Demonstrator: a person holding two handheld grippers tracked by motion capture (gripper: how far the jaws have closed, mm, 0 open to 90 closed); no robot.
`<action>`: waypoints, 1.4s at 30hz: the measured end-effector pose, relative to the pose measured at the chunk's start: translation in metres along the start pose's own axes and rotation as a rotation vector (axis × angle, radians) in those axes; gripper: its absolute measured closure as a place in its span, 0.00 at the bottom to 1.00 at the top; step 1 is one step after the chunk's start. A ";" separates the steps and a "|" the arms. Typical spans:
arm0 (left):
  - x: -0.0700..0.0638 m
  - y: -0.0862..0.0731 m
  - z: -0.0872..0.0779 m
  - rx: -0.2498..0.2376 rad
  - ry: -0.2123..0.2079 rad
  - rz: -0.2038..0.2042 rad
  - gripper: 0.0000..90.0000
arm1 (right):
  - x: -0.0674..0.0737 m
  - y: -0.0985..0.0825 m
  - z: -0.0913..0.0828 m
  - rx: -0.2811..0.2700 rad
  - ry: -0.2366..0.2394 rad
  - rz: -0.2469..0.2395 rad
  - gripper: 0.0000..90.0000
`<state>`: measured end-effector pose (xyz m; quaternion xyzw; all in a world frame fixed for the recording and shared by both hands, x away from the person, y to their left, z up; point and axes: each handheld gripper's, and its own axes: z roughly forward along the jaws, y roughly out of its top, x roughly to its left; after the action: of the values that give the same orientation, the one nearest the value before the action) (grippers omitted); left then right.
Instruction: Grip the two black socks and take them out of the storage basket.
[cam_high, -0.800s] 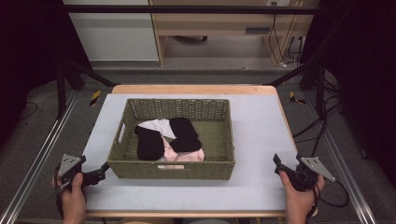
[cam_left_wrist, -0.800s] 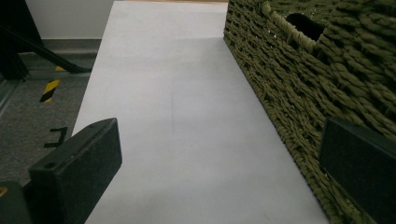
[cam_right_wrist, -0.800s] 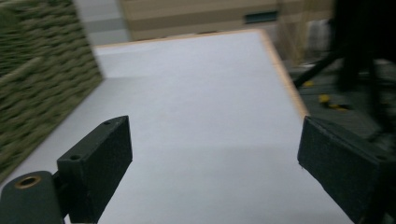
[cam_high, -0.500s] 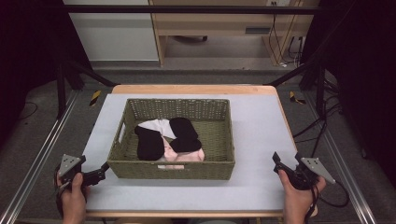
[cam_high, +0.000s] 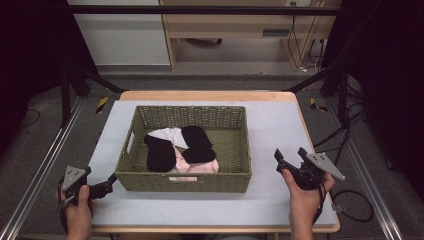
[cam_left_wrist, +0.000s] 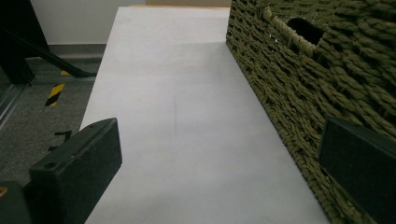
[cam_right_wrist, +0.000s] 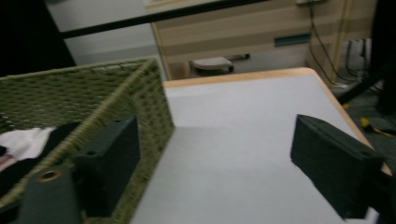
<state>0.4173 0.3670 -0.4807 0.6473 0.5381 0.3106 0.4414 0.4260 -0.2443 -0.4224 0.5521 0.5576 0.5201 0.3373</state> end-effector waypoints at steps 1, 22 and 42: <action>0.000 0.000 0.001 0.005 0.003 0.003 0.00 | 0.004 0.002 0.001 -0.011 0.017 -0.002 0.24; 0.000 0.000 0.001 0.005 -0.002 0.004 0.00 | 0.104 0.043 0.052 -0.011 0.129 -0.096 0.32; -0.001 0.000 0.001 0.012 -0.005 0.015 0.00 | 0.154 0.039 0.118 0.059 0.173 -0.139 0.27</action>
<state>0.4183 0.3654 -0.4808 0.6548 0.5341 0.3092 0.4363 0.5234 -0.0765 -0.3826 0.4747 0.6367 0.5245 0.3068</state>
